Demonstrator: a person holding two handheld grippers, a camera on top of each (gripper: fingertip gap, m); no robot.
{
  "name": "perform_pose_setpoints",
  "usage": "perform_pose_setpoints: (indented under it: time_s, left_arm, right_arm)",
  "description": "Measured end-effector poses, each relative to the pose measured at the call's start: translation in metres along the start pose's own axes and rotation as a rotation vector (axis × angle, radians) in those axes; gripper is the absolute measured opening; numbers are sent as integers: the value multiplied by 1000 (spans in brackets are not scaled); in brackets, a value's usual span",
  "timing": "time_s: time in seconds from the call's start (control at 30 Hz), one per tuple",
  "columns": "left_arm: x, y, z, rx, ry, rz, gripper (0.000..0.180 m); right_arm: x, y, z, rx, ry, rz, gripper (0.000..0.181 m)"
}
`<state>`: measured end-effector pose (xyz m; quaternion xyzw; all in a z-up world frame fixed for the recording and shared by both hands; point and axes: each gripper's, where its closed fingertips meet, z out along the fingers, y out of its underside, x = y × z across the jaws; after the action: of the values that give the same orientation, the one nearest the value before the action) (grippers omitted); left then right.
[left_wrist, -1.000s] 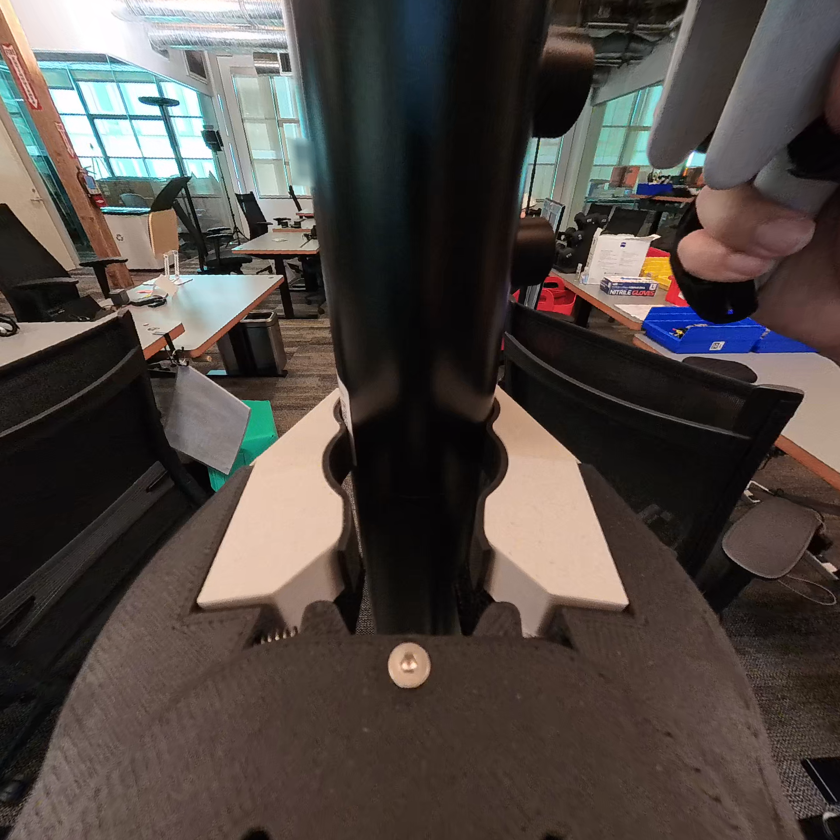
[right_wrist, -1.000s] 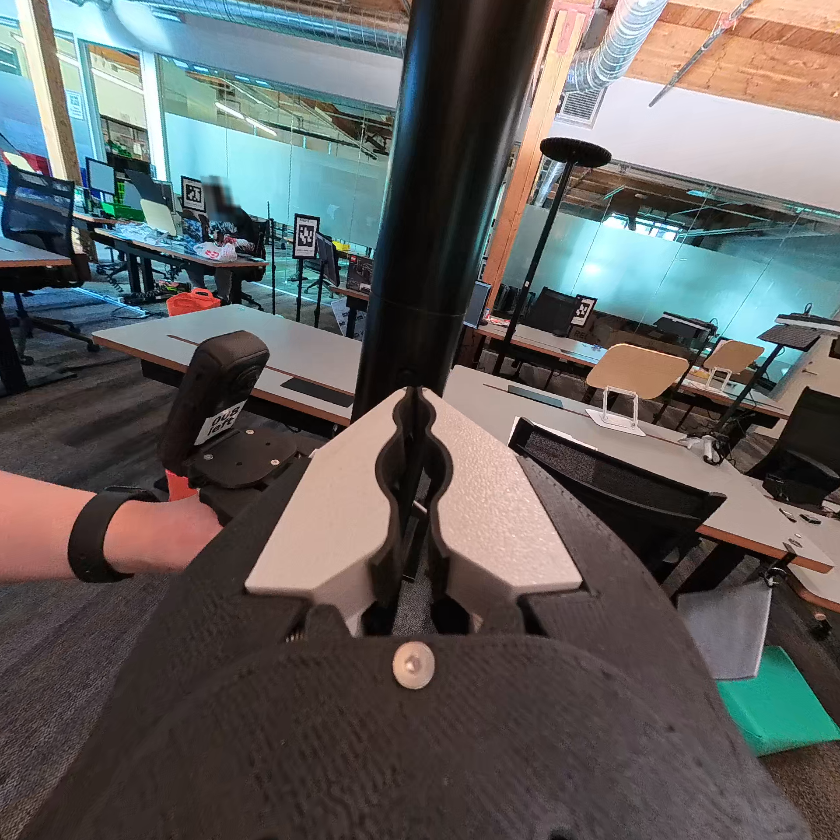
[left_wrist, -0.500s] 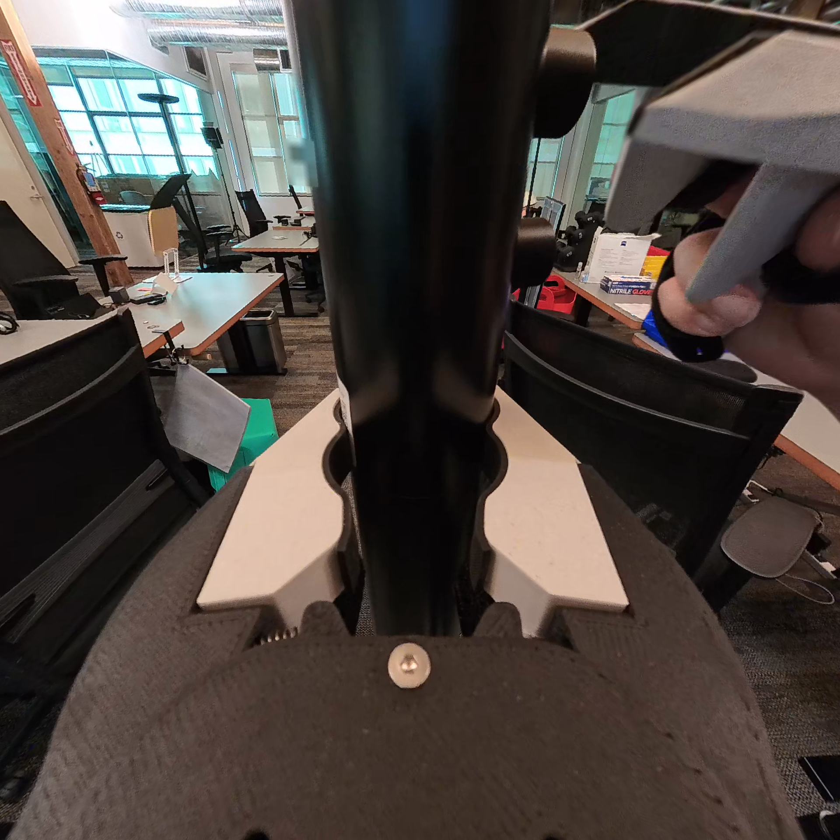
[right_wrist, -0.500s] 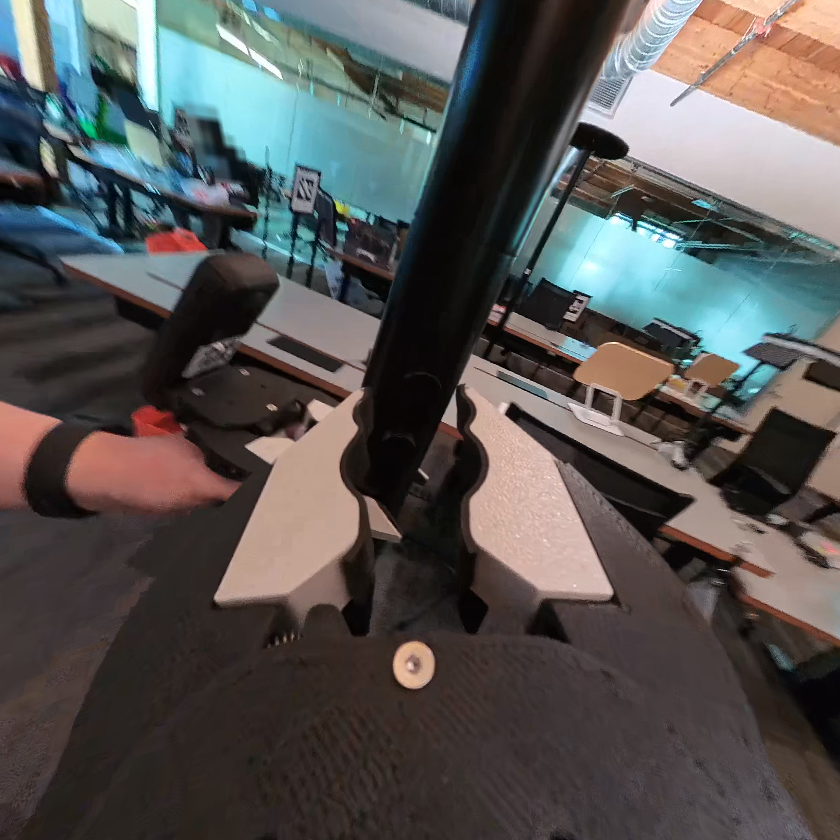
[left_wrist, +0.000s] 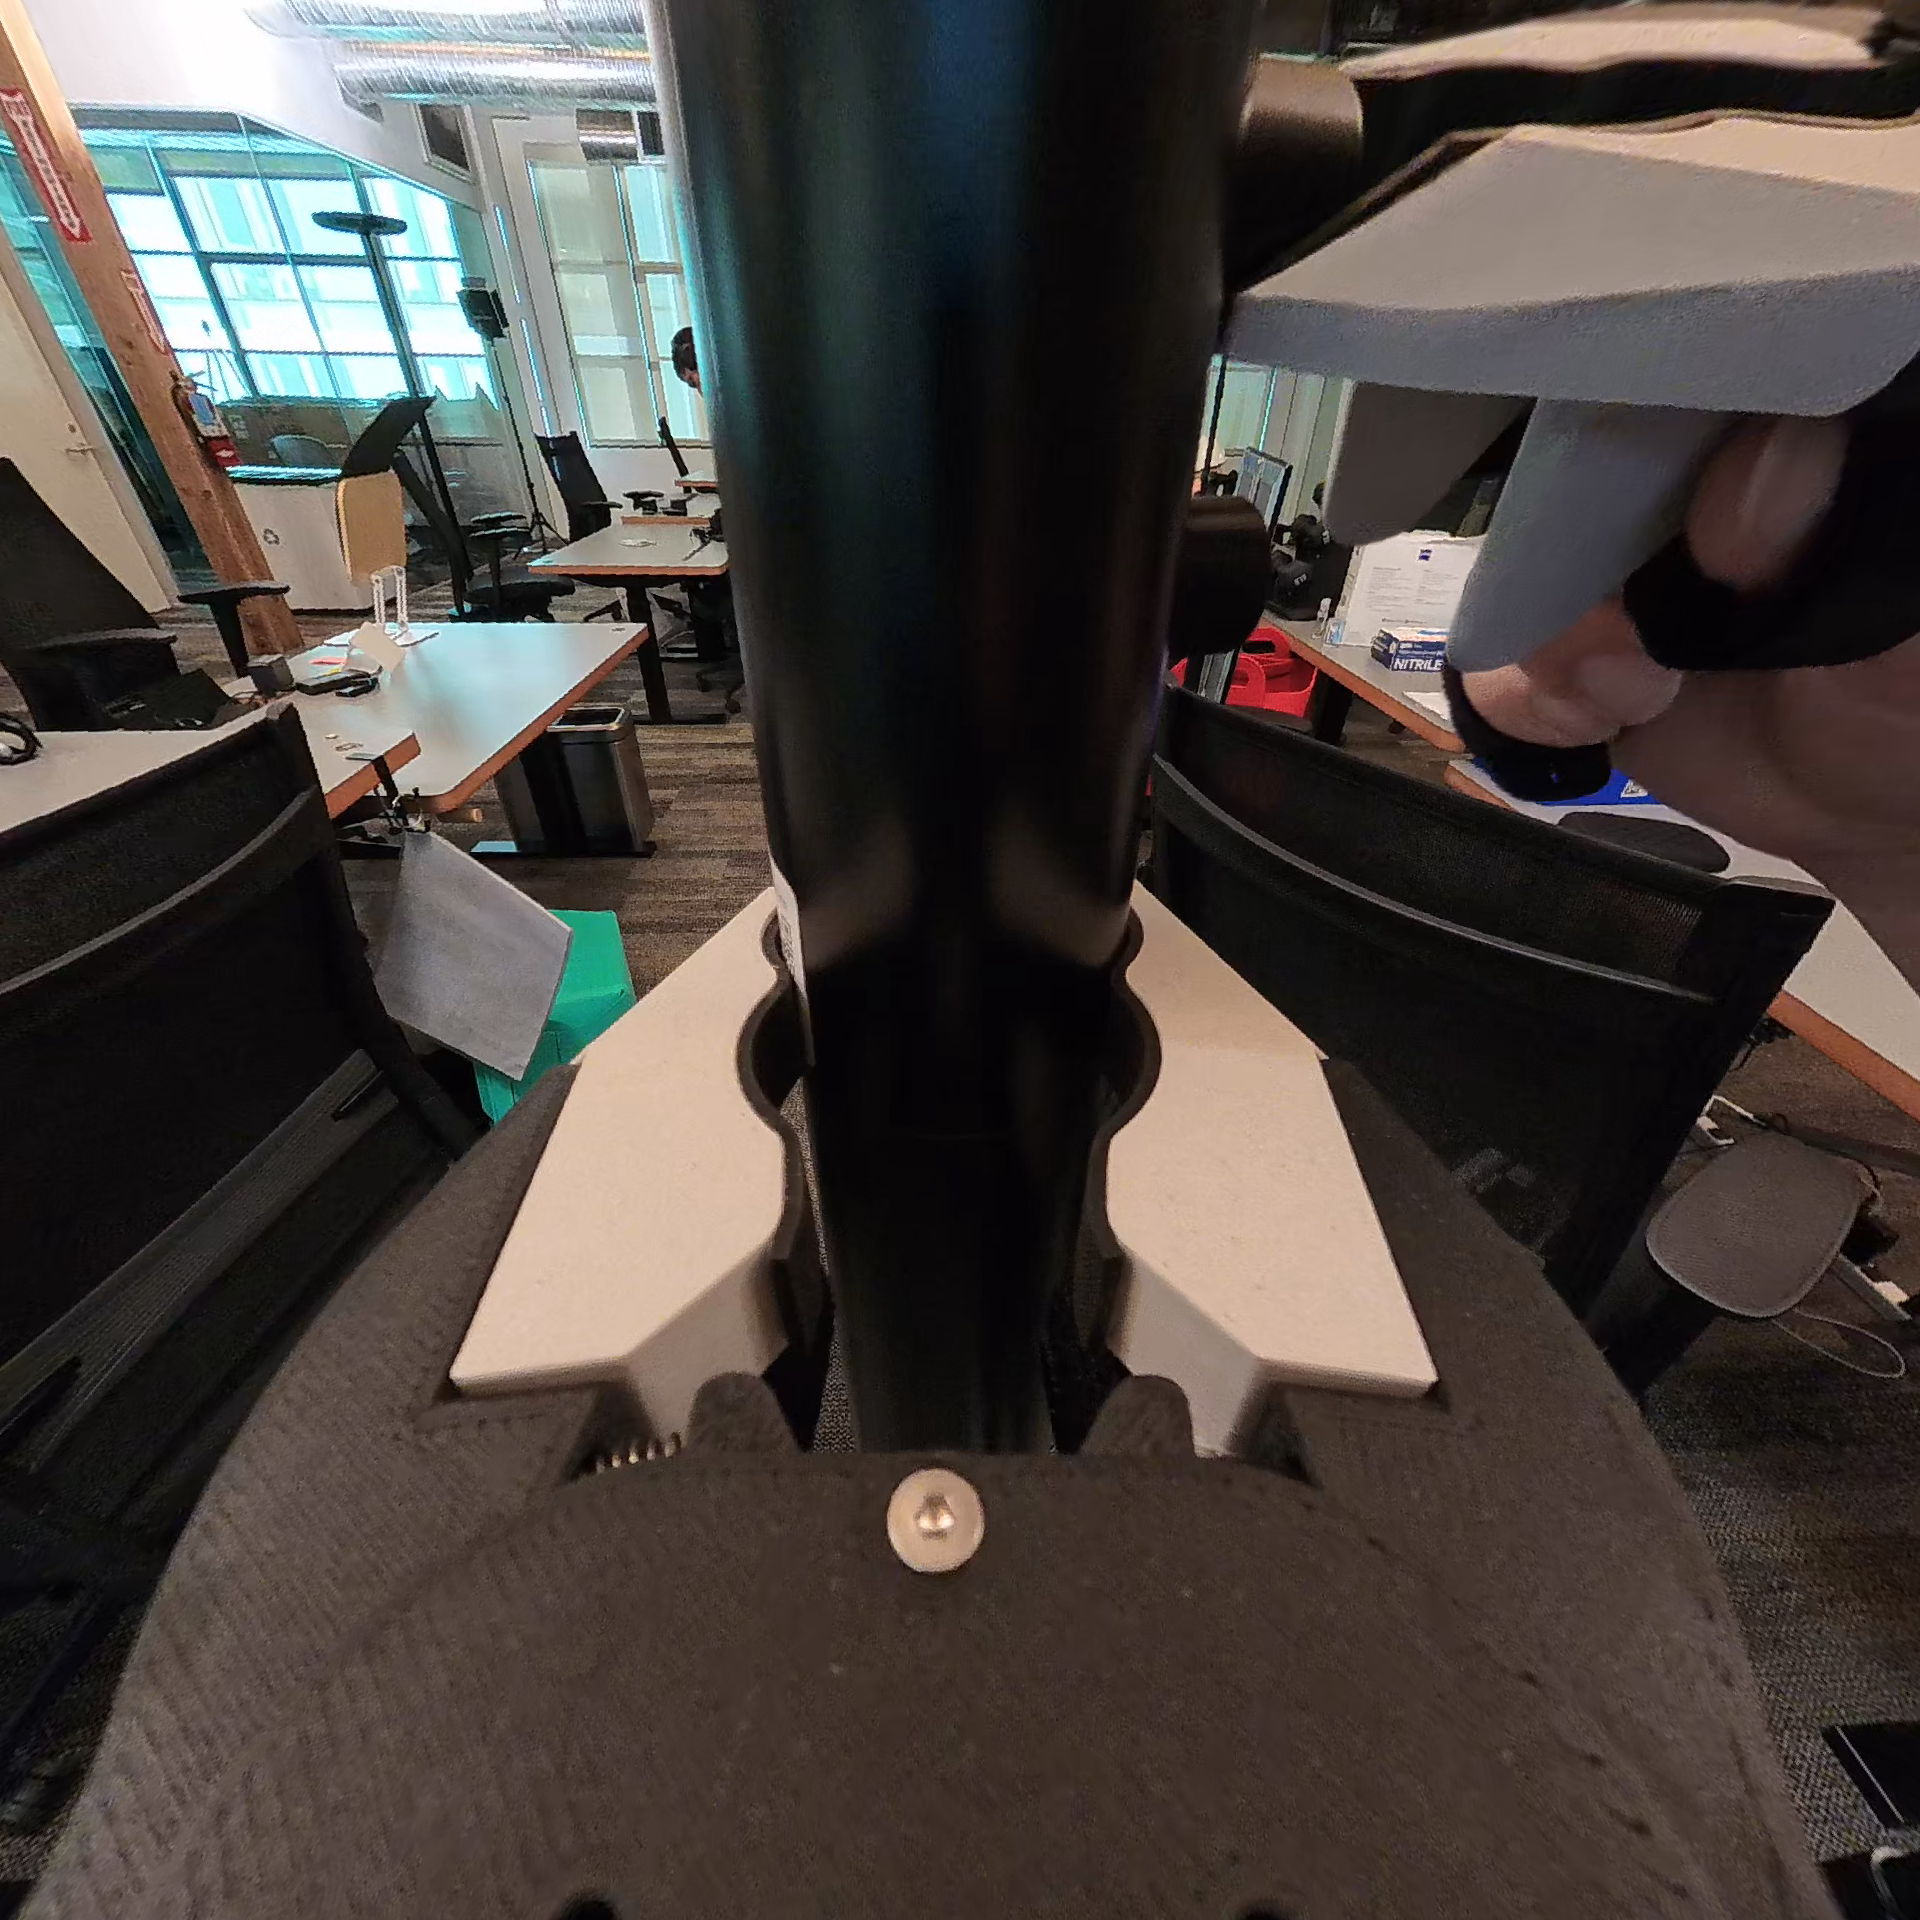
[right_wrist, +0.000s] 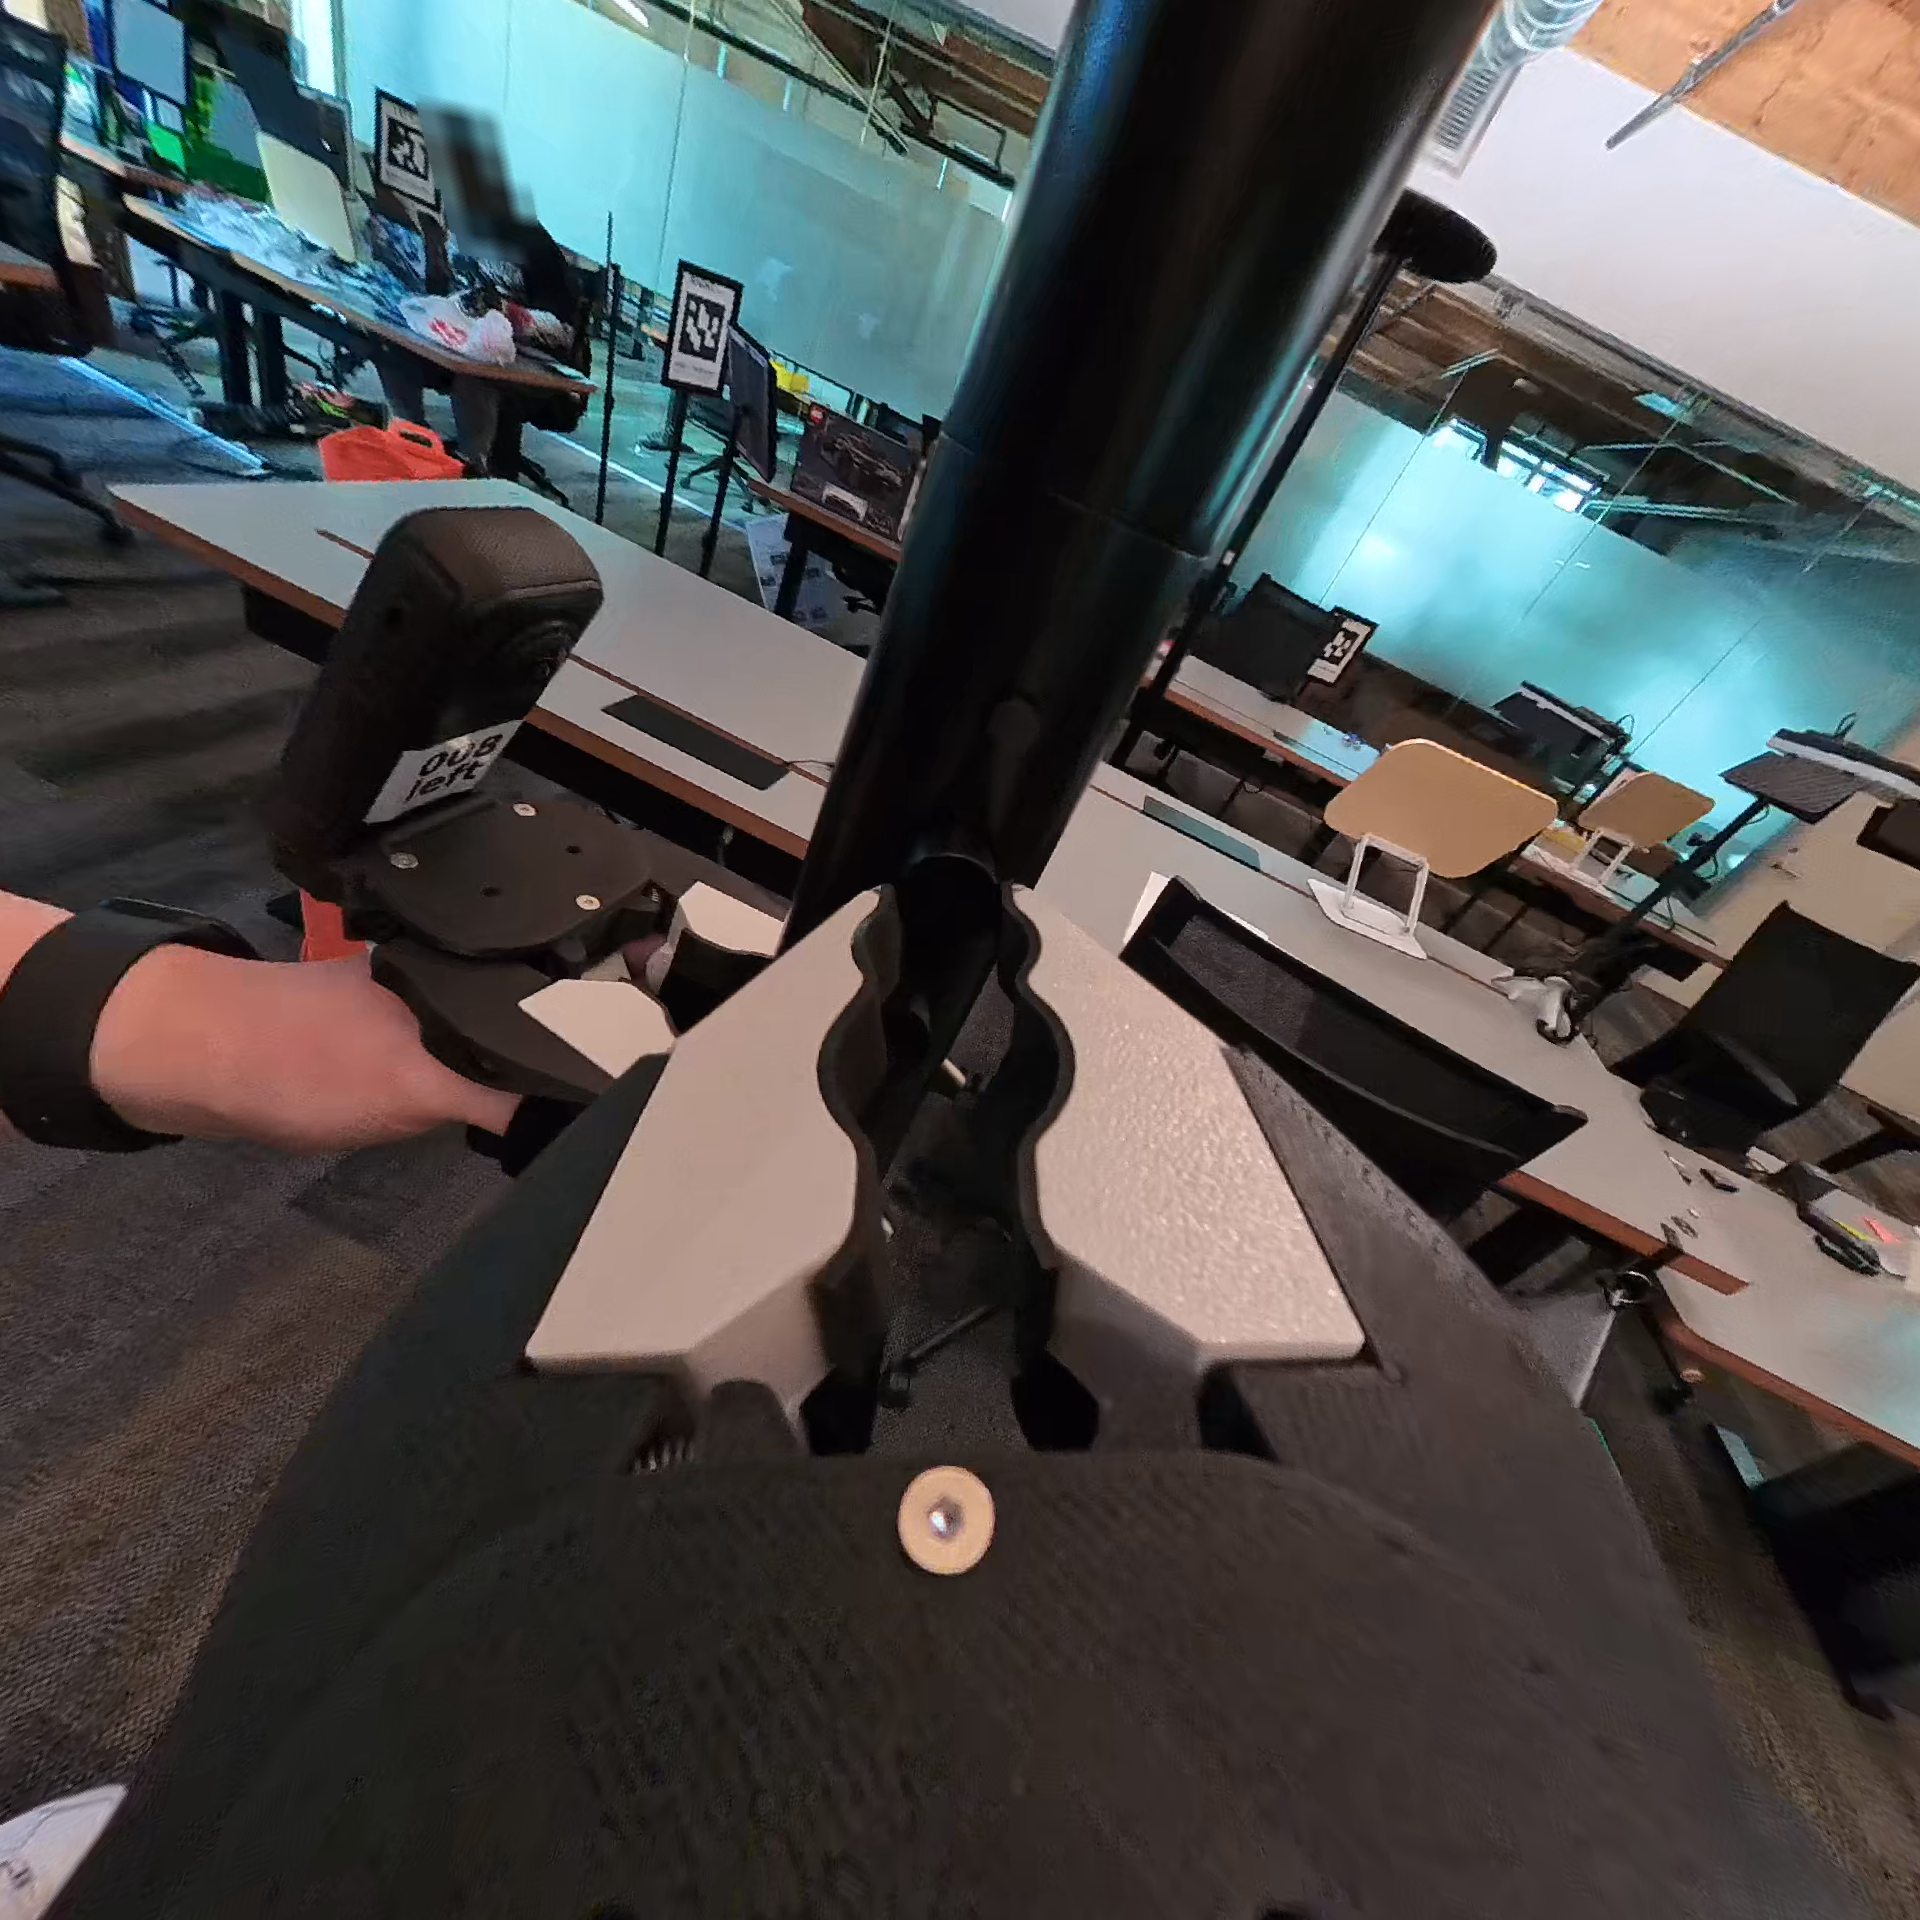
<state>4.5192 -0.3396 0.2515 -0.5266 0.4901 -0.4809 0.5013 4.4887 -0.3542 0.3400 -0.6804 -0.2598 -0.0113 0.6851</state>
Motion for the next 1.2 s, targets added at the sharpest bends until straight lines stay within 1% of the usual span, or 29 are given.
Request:
perform_pose_setpoints:
  time_s: [0.17,0.23,0.27,0.43,0.53,0.6,0.67,0.7,0.77,0.97,1.03,1.1,1.13,1.17,1.2]
  left_arm:
    - [0,0,1,2,1,0,55]
    - [-1,-1,1,3,1,0,55]
    - [-1,-1,1,3,1,0,55]
    - [0,-1,1,4,0,-1,55]
    - [1,-1,-1,3,1,0,55]
    - [1,-1,0,2,1,0,56]
    - [-1,-1,-1,0,3,1,56]
    - [-1,0,0,-1,3,2,56]
    - [-1,0,0,-3,3,2,56]
    - [0,-1,0,-4,3,1,56]
    - [1,-1,0,-4,3,1,55]
    - [1,-1,0,-4,4,2,55]
    - [1,-2,0,-4,4,2,55]
    - [1,-2,0,-3,4,2,55]
    - [0,-2,0,-3,4,2,55]
  right_arm:
    - [1,0,0,-1,25,-51,17]
    - [1,1,0,-2,9,-16,17]
    - [1,1,0,-3,-11,34,17]
    - [-1,3,-1,40,-134,413,16]
    - [-1,3,-2,49,-168,523,16]
    - [-1,3,-1,36,-161,504,16]
    - [-1,3,-1,22,-122,383,16]
    - [-1,3,-1,9,-112,357,16]
    - [-1,4,-1,-1,-157,453,16]
    - [-4,5,-2,25,-279,910,16]
    - [-5,4,-3,47,-305,979,16]
    - [-5,3,-3,71,-309,926,17]
    - [-5,1,-5,91,-289,845,20]
    - [-3,-4,-8,124,-252,735,25]
    - [1,-8,-11,151,-196,610,26]
